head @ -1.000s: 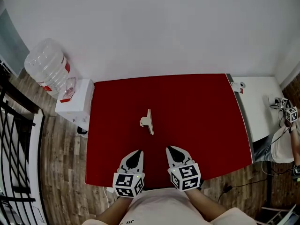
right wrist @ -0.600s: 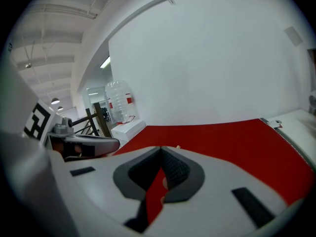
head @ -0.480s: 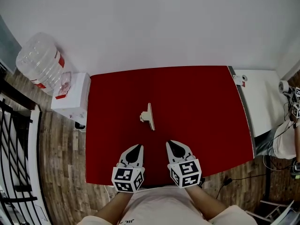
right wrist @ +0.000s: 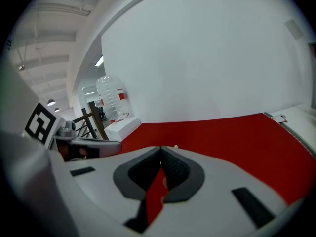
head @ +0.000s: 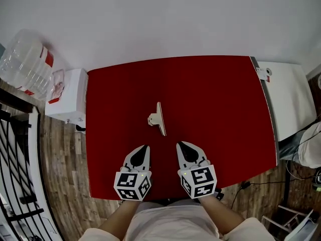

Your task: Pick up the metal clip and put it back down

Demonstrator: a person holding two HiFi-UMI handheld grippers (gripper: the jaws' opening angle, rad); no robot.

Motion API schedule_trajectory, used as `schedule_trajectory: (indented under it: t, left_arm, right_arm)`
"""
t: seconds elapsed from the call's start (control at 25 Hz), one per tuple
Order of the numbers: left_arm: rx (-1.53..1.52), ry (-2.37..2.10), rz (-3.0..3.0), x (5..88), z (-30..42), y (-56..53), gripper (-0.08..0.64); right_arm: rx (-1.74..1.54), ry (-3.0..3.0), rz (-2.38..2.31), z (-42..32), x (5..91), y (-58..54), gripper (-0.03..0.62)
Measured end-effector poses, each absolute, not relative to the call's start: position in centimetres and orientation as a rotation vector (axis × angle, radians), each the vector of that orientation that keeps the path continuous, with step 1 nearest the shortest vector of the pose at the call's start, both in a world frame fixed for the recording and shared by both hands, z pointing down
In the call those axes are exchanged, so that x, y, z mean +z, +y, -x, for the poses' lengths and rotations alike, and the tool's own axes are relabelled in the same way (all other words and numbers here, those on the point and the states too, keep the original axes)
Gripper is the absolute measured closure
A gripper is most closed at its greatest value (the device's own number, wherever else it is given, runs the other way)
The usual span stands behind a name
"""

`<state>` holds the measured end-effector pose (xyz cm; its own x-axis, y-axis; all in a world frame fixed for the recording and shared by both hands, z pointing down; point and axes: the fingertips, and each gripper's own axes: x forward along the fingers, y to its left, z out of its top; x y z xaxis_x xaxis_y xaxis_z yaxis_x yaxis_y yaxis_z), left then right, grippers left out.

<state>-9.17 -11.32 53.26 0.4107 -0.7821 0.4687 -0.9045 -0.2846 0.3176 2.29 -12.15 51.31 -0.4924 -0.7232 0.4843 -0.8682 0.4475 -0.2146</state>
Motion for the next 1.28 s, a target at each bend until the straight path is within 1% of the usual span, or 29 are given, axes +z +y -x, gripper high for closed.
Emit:
schedule_trajectory:
  t: [0.68, 0.84, 1.0, 1.28]
  left_arm:
    - [0.352, -1.409, -2.079, 62.9, 10.4, -17.5, 0.551]
    - [0.352, -1.377, -2.067, 64.5, 10.2, -19.2, 0.477]
    - [0.326, -1.324, -2.018, 66.4, 9.6, -20.6, 0.435]
    - [0.267, -1.287, -1.931, 68.5, 9.3, -22.4, 0.407]
  right_arm:
    - [0.687, -2.327, -1.364, -1.5, 58.6, -16.4, 0.585]
    - [0.72, -2.313, -1.349, -1.0, 60.0, -16.4, 0.584]
    - [0.747, -2.307, -1.338, -0.6, 61.0, -16.5, 0.585]
    - [0.745, -2.298, -1.318, -0.3, 62.0, -17.1, 0.585]
